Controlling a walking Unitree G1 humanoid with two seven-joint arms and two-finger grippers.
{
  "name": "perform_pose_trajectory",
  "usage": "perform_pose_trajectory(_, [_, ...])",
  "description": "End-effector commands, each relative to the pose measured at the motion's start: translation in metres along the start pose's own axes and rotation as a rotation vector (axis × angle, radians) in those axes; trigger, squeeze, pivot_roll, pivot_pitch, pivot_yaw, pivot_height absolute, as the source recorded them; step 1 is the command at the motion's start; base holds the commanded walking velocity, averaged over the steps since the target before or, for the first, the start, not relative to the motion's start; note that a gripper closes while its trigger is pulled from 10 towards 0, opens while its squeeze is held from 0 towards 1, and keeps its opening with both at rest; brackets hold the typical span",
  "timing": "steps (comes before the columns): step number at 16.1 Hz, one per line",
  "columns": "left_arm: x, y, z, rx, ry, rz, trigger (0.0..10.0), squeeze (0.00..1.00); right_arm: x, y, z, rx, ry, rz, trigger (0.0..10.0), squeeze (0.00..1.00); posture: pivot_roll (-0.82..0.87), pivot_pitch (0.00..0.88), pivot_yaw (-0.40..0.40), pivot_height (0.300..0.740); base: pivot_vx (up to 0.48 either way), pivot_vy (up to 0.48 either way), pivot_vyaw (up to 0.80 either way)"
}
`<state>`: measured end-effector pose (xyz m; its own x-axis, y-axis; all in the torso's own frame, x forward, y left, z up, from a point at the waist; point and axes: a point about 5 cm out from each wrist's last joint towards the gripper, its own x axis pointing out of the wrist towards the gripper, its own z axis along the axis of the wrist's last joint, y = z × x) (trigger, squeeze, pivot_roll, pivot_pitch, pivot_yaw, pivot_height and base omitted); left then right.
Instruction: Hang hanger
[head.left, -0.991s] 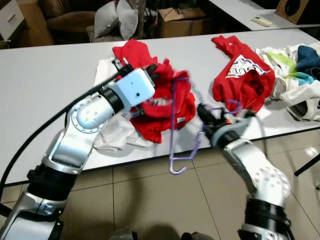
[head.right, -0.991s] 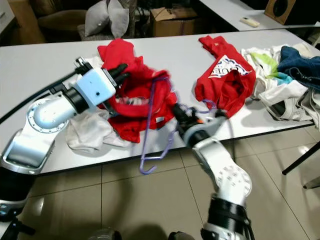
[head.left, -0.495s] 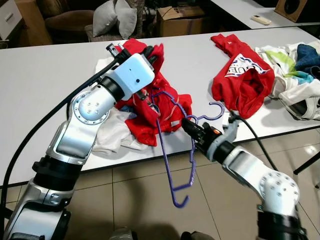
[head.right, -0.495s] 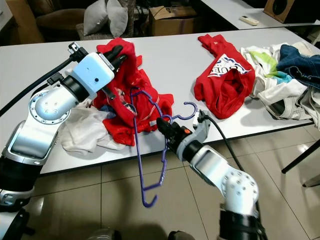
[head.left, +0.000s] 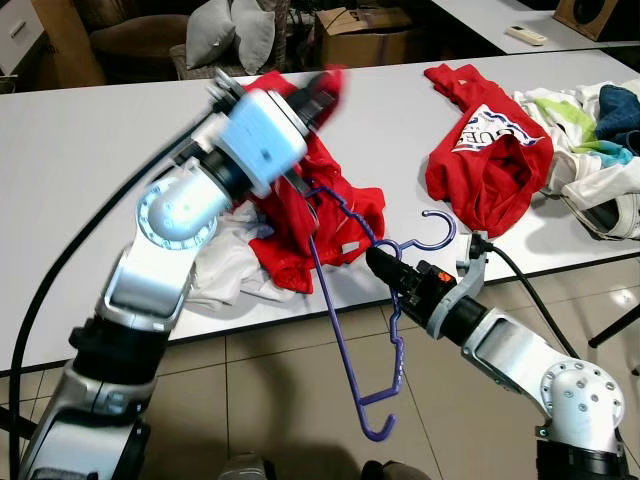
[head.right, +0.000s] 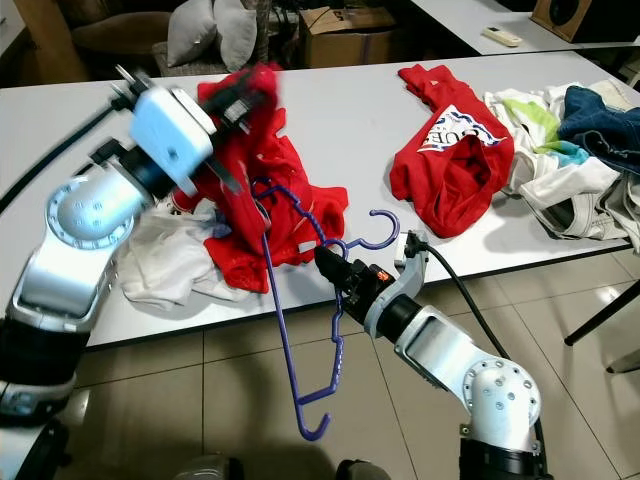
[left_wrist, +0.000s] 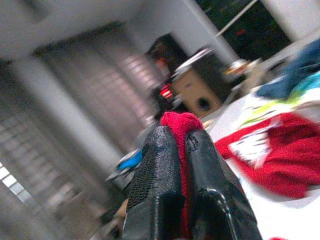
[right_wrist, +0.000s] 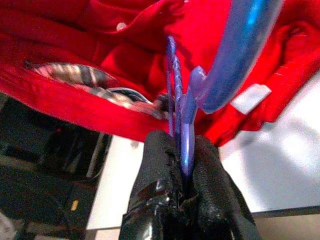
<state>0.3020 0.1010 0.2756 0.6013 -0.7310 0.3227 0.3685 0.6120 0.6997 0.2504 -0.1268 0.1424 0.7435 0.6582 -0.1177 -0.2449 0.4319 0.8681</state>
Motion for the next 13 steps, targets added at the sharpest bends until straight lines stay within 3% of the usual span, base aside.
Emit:
perform_pose_trajectory(1, [0.001,-0.002,0.010,0.010,-0.053,-0.033,0.0,0.00,-0.001,0.004,0.000,-0.007,0.017,0.039,10.0,0.00,0.01,0.053,0.005,0.740,0.000,0.000,0.00])
perform_pose_trajectory(3, [-0.001,-0.006,0.007,0.023,-0.039,-0.085,0.0,0.00,-0.002,0.004,0.005,-0.014,0.006,0.043,10.0,0.00,0.01,0.049,0.002,0.740,0.000,0.000,0.00])
perform_pose_trajectory(5, [-0.006,-0.007,-0.005,0.030,0.045,-0.118,0.0,0.00,-0.003,-0.004,0.024,0.043,-0.123,0.007,10.0,0.00,0.01,0.048,0.000,0.740,0.000,0.000,0.00])
perform_pose_trajectory(6, [-0.013,-0.005,-0.022,0.059,0.166,-0.113,0.0,0.00,-0.005,-0.008,0.042,0.105,-0.253,0.002,10.0,0.00,0.01,0.047,-0.001,0.740,0.000,0.000,0.00])
perform_pose_trajectory(8, [-0.021,-0.003,-0.038,0.067,0.271,-0.093,0.0,0.00,-0.003,-0.007,0.051,0.156,-0.327,0.021,10.0,0.00,0.01,0.048,-0.001,0.740,0.000,0.000,0.00])
perform_pose_trajectory(10, [-0.029,-0.014,-0.053,0.022,0.364,-0.092,0.0,0.00,0.016,-0.008,0.052,0.204,-0.375,0.002,10.0,0.00,0.02,0.052,0.002,0.740,0.000,0.000,0.00])
perform_pose_trajectory(12, [-0.029,-0.026,-0.054,-0.015,0.378,-0.095,0.0,0.00,0.034,-0.013,0.047,0.221,-0.402,-0.060,10.0,0.00,0.02,0.055,0.005,0.740,0.000,0.000,0.00])
perform_pose_trajectory(13, [-0.030,-0.034,-0.052,-0.048,0.375,-0.105,0.0,0.00,0.044,-0.017,0.046,0.291,-0.440,-0.078,10.0,0.00,0.03,0.057,0.006,0.740,0.000,0.000,0.00])
